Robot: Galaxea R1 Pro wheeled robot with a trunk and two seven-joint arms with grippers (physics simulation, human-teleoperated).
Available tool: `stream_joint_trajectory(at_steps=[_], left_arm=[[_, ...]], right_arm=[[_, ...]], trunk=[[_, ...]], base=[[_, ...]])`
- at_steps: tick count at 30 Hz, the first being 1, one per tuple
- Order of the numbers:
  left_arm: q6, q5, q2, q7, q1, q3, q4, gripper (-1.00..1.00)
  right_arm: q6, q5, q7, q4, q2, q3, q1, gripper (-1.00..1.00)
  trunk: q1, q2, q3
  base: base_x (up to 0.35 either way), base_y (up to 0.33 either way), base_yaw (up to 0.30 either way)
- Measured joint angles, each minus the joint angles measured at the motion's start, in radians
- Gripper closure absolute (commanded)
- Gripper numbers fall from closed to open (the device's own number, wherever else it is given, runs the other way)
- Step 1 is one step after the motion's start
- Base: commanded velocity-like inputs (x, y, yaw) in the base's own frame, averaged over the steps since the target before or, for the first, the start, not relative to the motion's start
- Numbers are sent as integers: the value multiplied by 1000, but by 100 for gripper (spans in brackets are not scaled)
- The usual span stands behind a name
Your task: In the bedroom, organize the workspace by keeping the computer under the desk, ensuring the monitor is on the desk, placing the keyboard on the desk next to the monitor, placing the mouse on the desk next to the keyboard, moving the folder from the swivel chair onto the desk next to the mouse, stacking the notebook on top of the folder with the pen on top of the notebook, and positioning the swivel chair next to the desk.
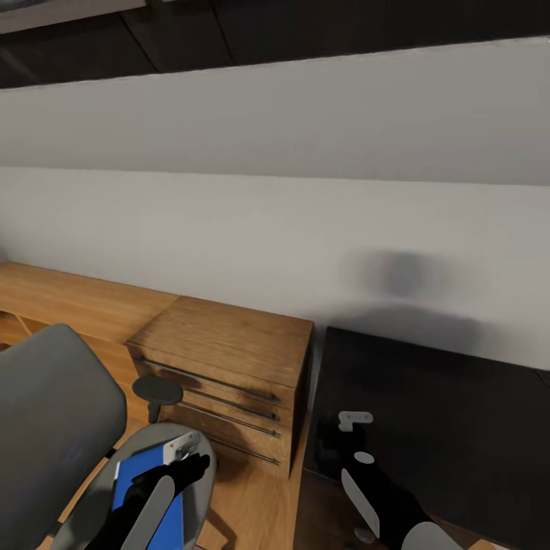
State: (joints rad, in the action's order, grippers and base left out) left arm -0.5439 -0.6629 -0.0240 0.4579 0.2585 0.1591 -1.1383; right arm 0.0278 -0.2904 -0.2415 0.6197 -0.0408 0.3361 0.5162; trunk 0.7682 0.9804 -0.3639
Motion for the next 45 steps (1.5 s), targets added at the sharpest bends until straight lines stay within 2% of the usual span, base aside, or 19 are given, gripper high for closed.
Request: stream_joint_trajectory(at_steps=[20, 29, 45], left_arm=[[0, 0, -1, 3, 0, -2, 3, -100], [0, 0, 0, 1, 0, -2, 3, -100], [0, -2, 1, 0, 0, -3, 3, -100]], right_arm=[[-12, 5, 0, -1, 0, 3, 0, -100], [-16, 5, 0, 1, 0, 2, 0, -100], [-89, 5, 3, 8, 0, 3, 0, -100]], trunk=[[-77, -140, 63], [-111, -203, 91], [-172, -316, 141]], base=[[-15, 0, 0], [-302, 0, 0], [-343, 0, 0]])
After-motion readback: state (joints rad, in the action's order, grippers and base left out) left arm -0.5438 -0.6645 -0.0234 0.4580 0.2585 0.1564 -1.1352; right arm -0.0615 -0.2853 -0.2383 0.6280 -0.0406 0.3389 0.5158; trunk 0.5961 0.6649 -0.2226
